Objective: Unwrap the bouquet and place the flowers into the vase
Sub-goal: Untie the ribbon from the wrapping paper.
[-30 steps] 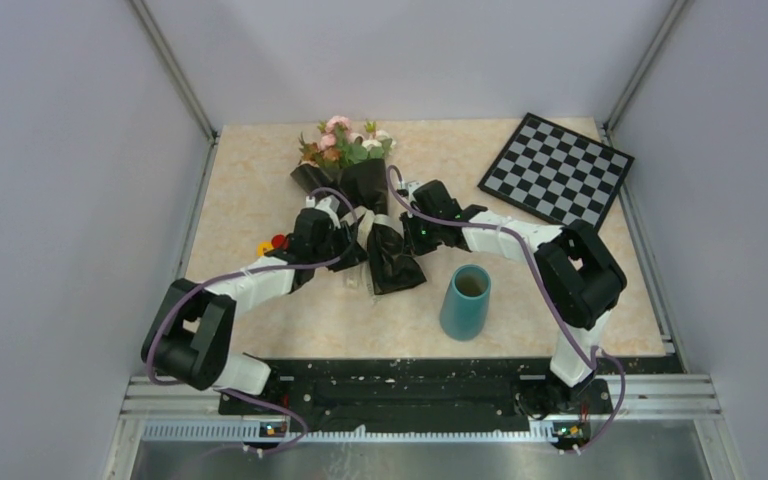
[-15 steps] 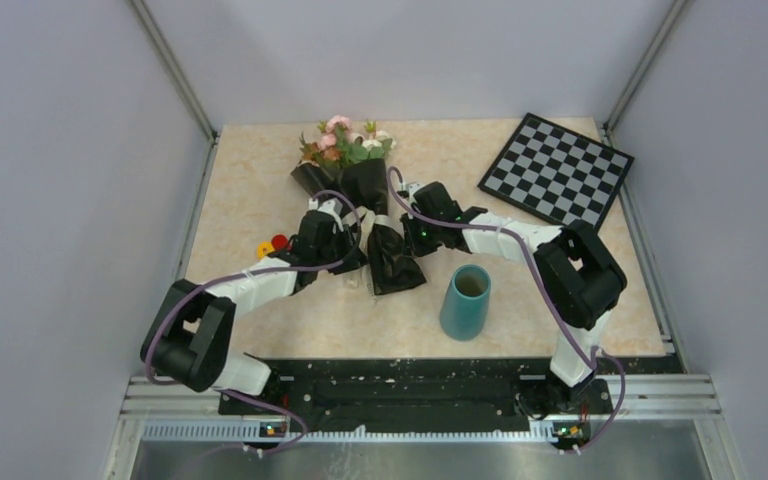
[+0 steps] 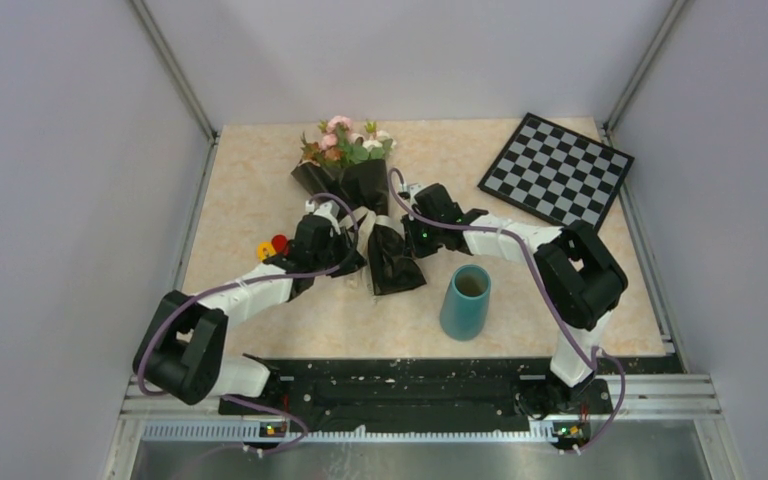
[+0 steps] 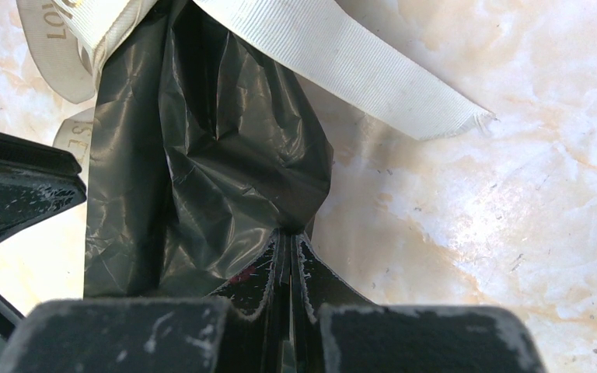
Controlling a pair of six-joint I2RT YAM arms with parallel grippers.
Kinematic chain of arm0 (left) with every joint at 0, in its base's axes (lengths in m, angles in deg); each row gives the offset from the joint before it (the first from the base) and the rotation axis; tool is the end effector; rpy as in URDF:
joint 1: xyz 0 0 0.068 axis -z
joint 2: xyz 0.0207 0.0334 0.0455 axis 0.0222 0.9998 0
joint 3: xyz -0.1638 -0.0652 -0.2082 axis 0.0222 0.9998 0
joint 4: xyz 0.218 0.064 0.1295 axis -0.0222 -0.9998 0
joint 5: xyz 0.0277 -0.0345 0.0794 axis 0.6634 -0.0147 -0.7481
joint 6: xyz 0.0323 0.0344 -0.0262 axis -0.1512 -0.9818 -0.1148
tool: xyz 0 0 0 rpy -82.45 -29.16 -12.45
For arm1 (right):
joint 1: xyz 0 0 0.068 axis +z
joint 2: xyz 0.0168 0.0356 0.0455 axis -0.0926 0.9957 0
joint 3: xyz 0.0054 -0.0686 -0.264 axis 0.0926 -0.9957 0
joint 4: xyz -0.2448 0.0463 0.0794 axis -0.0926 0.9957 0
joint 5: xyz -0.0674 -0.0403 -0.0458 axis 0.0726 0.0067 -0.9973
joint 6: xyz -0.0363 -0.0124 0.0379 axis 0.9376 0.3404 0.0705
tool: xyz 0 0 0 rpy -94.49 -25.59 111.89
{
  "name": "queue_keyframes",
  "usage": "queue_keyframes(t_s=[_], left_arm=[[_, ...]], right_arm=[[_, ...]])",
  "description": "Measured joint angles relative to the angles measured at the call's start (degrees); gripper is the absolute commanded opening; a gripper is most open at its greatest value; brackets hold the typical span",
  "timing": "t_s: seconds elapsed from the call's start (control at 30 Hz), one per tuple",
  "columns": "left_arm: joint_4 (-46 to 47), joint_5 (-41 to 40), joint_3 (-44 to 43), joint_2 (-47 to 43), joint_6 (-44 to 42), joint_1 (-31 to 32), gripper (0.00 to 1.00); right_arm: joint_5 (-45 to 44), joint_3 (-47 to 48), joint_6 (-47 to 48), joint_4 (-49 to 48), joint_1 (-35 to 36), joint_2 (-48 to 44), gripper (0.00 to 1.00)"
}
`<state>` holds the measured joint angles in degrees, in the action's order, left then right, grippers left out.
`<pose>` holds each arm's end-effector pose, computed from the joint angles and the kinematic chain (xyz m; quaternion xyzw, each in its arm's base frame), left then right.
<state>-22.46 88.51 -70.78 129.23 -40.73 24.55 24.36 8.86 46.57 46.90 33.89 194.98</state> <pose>0.2402 -0.1221 0.1849 -0.0603 0.8999 -0.2808 0.3282 0.2989 0.2515 0.1817 -0.2112 0.9091 0.2346 0.2720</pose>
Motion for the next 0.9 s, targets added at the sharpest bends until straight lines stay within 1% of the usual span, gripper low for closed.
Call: queue_keyframes(t_s=[0.43,0.9], left_arm=[[0.7,-0.1,-0.2,5.4,-1.2,0.5,0.26],[2.8,-1.9,-2.7,9.7,-1.5,1.6,0.25]], right_arm=[[0.0,-0.9,0.0,-0.5,0.0,-0.9,0.0],[0.1,-0.9,0.0,-0.3,0.0,-0.9,0.0]])
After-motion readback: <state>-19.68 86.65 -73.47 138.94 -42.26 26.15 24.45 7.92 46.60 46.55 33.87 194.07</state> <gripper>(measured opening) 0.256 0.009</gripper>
